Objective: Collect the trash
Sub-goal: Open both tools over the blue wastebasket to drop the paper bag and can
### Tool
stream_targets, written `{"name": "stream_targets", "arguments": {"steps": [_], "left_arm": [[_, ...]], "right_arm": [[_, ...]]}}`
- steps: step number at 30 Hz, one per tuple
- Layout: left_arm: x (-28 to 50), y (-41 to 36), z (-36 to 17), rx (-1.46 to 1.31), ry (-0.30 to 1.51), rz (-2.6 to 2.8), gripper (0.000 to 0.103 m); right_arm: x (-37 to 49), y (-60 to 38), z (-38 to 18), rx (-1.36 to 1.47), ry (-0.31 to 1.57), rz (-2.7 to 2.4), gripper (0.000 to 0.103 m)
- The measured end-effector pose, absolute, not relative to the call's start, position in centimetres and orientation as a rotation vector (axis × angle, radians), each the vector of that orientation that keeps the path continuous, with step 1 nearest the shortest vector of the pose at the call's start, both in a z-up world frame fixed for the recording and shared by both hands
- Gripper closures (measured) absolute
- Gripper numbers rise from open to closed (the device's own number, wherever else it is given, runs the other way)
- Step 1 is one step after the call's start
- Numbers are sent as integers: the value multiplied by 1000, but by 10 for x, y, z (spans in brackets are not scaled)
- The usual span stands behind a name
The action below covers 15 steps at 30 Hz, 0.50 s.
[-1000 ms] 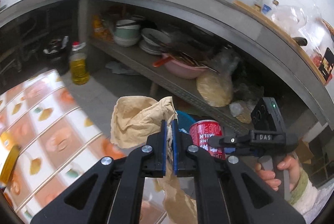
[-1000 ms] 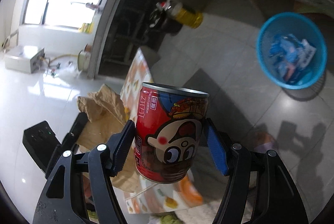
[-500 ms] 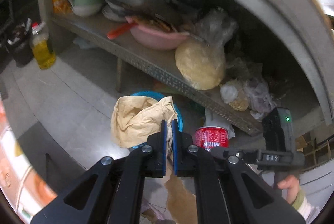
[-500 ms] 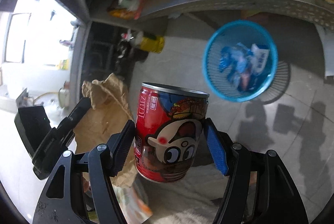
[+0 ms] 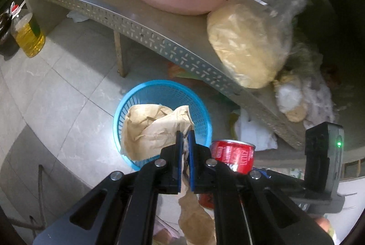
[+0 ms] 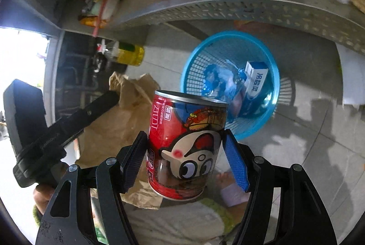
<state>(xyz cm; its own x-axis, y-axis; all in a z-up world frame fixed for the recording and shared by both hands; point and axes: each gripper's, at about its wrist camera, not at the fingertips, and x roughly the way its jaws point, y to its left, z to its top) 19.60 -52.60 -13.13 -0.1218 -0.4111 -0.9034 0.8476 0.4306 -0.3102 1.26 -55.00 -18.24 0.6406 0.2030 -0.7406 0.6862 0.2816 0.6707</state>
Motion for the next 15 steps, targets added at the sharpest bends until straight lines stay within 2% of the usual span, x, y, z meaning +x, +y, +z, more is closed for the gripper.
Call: {"name": "stream_targets", "arguments": {"steps": [6,8,9,10,15], "left_arm": [[212,-557,-162,480,1292,-1110,96],[216,-563,-170,491,1298,-1103,81],[218,-567,-175,503,1301,-1088,61],[219,-568,-176,517,1288,-1061,50],[221,-563,-162,494,1267,-1076,46]], "right_arm": [[52,-567,-217,1236,939,-420,39],[66,-573,-233,1230,974,-424,39],[72,-575,-238,1225,990,-424,38],[77,-577,-245,1219,1005,-425,37],[91,-585,-267,1179,1046,-461,26]]}}
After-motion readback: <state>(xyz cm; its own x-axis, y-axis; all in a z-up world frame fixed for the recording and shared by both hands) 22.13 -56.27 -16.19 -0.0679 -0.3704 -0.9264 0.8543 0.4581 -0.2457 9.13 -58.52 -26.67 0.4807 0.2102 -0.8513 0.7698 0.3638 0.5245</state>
